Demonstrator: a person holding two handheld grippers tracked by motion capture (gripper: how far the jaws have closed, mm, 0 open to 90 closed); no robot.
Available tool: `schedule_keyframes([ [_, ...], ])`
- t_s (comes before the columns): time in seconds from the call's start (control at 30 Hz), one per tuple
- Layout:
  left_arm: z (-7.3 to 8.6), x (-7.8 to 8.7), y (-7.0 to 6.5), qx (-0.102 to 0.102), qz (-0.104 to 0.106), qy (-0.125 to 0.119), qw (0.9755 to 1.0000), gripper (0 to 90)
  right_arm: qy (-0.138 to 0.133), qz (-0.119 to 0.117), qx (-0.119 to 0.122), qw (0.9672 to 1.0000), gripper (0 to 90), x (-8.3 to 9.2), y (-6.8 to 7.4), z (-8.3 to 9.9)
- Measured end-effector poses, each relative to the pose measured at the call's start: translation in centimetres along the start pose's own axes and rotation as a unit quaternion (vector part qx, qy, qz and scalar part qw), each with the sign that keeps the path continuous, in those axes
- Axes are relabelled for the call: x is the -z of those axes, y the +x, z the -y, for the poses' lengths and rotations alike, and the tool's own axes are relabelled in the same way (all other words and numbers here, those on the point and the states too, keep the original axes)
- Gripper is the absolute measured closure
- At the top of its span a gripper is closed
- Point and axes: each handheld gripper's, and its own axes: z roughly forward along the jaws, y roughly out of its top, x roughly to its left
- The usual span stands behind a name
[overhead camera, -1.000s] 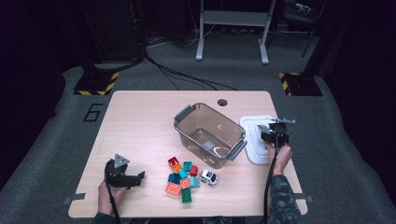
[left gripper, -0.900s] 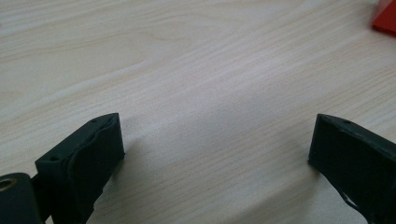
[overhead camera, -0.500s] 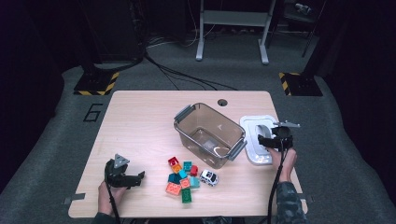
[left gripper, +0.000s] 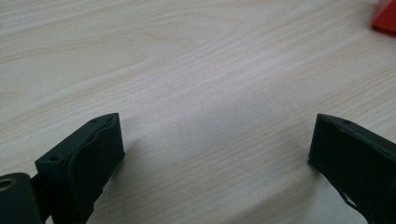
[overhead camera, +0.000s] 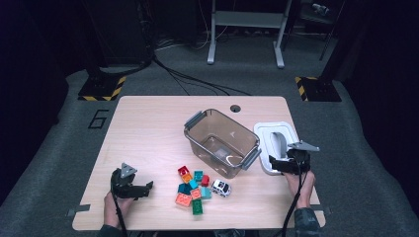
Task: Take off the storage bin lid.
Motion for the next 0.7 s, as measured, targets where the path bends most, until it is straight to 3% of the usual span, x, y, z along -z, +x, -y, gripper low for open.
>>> schedule_keyframes([
  [0.4, 0.0, -0.1, 0.0, 0.001, -0.002, -0.003, 1.0000, 3.1, -0.004, -0.018, 0.009, 0.9998, 5.0, 1.5, 1.7, 3.4],
  [0.7, 0.0, 0.0, 0.0, 0.000, 0.000, -0.001, 1.0000, 3.2, 0.004, -0.049, 0.026, 0.9984, 5.3, 2.1, 3.8, 5.2],
])
